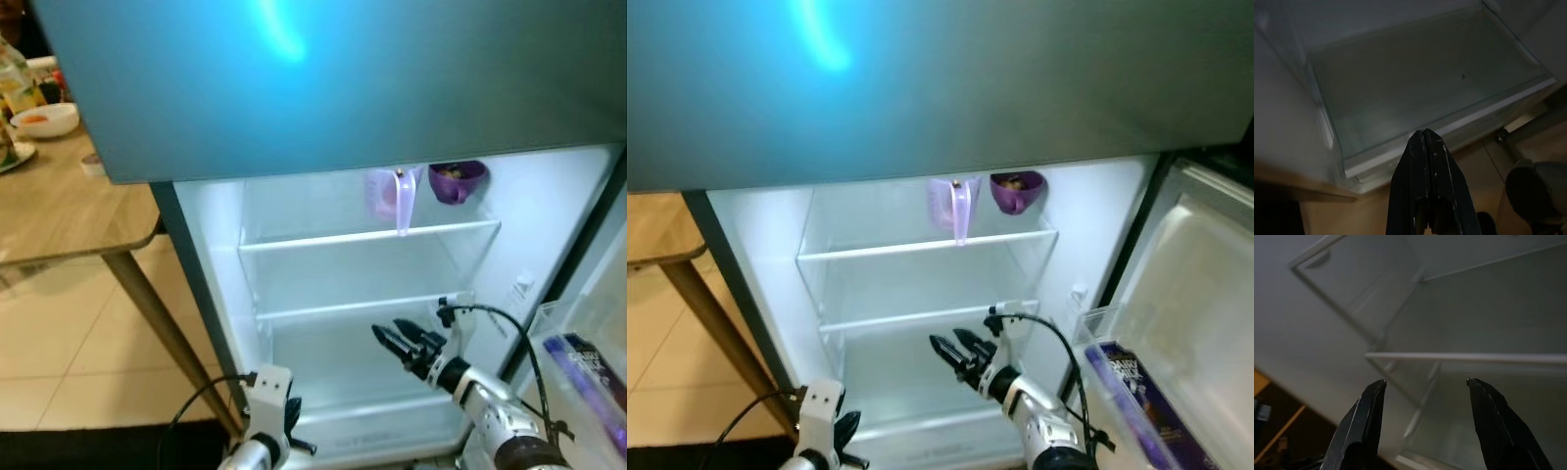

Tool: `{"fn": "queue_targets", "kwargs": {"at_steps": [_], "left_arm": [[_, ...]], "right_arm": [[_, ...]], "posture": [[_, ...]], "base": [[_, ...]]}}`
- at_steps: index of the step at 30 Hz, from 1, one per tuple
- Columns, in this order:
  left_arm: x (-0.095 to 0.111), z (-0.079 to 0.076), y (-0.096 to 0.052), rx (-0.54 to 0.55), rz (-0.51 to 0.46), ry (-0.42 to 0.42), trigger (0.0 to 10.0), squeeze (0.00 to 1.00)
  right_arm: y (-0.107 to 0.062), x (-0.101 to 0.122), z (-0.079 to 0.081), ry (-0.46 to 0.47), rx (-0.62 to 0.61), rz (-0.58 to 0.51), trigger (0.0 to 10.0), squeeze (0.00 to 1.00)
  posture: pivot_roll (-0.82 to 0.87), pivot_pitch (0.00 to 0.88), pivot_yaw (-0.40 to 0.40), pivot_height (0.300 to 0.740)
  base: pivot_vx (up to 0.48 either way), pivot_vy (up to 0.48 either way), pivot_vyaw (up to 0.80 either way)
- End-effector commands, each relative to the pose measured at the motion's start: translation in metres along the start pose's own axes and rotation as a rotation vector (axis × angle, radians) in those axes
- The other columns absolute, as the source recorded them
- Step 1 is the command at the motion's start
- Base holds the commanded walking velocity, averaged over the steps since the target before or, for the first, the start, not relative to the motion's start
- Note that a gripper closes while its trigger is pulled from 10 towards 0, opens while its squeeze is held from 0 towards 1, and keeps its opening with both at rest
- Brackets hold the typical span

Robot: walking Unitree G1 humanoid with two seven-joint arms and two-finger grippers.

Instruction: Restocking fridge

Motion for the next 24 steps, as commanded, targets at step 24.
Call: {"fn": "queue_targets", "kwargs": {"at_steps": [24], "left_arm": [[-0.059, 0.038, -0.032, 0.170, 0.216, -0.067, 10.0, 0.00]], "right_arm": [[-0.045, -0.088, -0.008, 0.068, -0.146, 0.290, 10.0, 0.00]], "posture": [[-0.08, 0.000, 0.021, 0.658]], "base": [[0.000, 0.000, 0.00]]}}
Point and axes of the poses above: a point about 5 cm out from each wrist's last joint towards the gripper, its own y axis pointing out of the wrist towards the gripper, its own x axis along the axis of the wrist's last joint, z = x × y, the point moved 6 cm from there along y, pointing out of the wrist towards the gripper, and after that the axes turned 13 degrees about -y, right-handed, at the moved point
